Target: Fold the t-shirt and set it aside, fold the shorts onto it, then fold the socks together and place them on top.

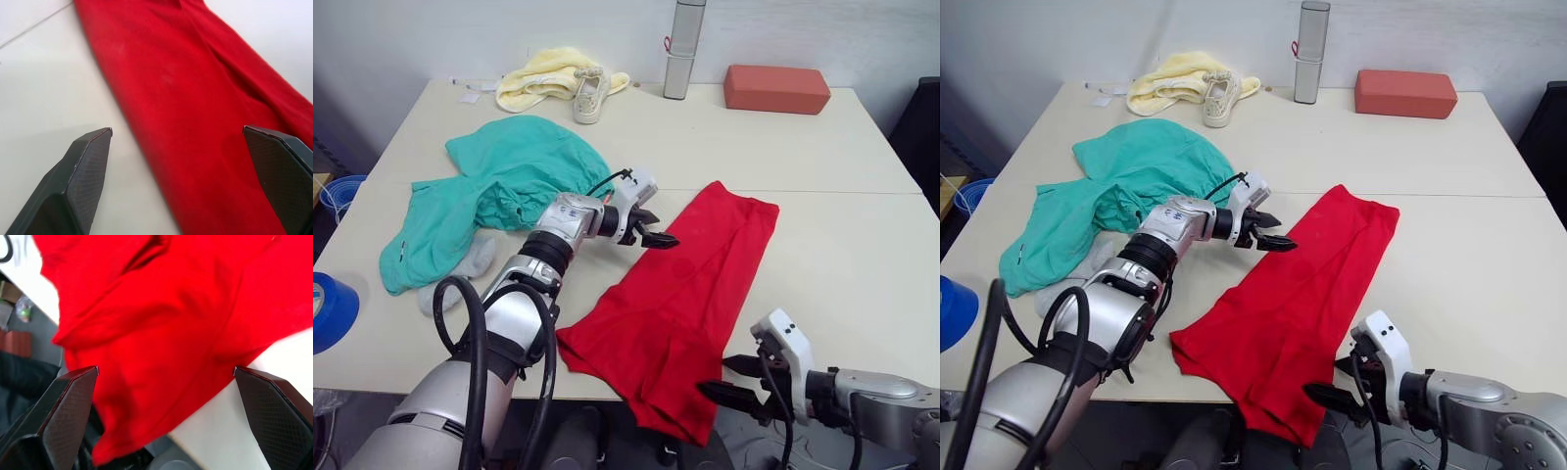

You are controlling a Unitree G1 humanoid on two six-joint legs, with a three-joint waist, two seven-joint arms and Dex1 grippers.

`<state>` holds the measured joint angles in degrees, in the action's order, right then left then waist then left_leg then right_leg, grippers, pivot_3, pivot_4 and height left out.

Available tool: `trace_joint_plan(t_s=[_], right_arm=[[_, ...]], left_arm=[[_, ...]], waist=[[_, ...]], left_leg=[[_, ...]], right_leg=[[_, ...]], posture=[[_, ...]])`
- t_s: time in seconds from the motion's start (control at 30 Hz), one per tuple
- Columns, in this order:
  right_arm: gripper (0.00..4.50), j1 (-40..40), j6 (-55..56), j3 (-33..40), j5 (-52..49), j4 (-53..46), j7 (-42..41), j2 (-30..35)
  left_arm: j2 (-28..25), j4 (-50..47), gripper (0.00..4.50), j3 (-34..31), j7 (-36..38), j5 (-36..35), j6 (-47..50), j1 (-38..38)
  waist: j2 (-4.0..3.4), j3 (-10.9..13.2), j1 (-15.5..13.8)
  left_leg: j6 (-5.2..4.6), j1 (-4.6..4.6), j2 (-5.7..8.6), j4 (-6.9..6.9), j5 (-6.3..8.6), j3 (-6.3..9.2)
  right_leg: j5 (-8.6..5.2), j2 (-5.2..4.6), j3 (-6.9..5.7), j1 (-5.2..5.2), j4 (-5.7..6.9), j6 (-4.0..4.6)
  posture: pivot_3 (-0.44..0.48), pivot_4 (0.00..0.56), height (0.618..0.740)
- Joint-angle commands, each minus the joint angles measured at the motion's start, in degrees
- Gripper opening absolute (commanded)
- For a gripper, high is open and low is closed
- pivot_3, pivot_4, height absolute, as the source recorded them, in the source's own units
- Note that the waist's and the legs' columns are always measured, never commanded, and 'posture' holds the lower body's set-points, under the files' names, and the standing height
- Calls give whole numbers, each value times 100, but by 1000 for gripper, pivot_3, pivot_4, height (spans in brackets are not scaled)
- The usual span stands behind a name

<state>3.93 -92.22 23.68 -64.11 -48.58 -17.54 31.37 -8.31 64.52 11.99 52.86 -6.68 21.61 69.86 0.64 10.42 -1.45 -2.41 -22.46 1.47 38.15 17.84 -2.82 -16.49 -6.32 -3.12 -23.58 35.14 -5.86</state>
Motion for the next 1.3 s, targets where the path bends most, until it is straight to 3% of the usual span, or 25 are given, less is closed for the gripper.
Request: trace_joint_plan(t_s=[0.03,0.33,0.37,0.43,0.57,0.8,0.87,1.03,1.3], right_arm=[[4500,30,-28,-88,-90,-110,358,-126],[4500,148,-25,-347,-324,-13,754,-132],[4320,162,-10,-407,-291,9,792,-157],[3898,194,59,-546,-188,53,866,-184],[2535,174,198,-748,-83,99,968,-207],[23,181,503,-920,61,162,987,-108],[0,198,572,-937,60,163,937,-39],[0,186,798,-795,108,256,741,321],[0,-86,1413,-657,610,996,-83,1544]], left_arm=[[125,233,4478,-141,9,142,-218,136],[426,413,4478,-269,183,382,-280,80],[452,441,4296,-274,172,408,-259,65],[479,497,3888,-290,86,466,-263,22],[452,571,2644,-203,-123,718,-481,-81],[477,700,416,-612,-562,603,-504,-239],[472,707,42,-737,-601,557,-478,-291],[409,558,42,-937,-644,485,-482,-485],[288,-39,42,-1460,-1086,114,-156,-843]], waist=[[6,-4,-1],[32,-19,-2],[38,-23,-2],[44,-27,4],[44,-27,17],[45,-28,11],[45,-28,11],[43,-29,11],[43,-29,18]], left_leg=[[0,0,0,0,0,0],[-6,3,-1,0,4,1],[-7,4,-1,0,4,1],[-11,6,-2,0,7,1],[-14,10,-6,-4,11,1],[-12,10,-6,-5,10,1],[-12,10,-6,-4,10,0],[-10,10,-5,-4,9,-1],[-12,17,-4,2,10,-9]], right_leg=[[0,0,-1,0,0,0],[0,-1,1,3,-3,0],[0,-1,1,4,-3,0],[0,-1,1,6,-3,0],[0,0,2,5,-2,1],[0,0,2,5,-2,1],[0,0,2,5,-2,0],[0,0,1,6,-1,0],[0,0,7,10,2,0]], posture=[[0,150,740],[0,150,740],[0,150,740],[0,150,740],[0,150,740],[0,150,740],[0,150,740],[0,150,740],[0,150,740]])
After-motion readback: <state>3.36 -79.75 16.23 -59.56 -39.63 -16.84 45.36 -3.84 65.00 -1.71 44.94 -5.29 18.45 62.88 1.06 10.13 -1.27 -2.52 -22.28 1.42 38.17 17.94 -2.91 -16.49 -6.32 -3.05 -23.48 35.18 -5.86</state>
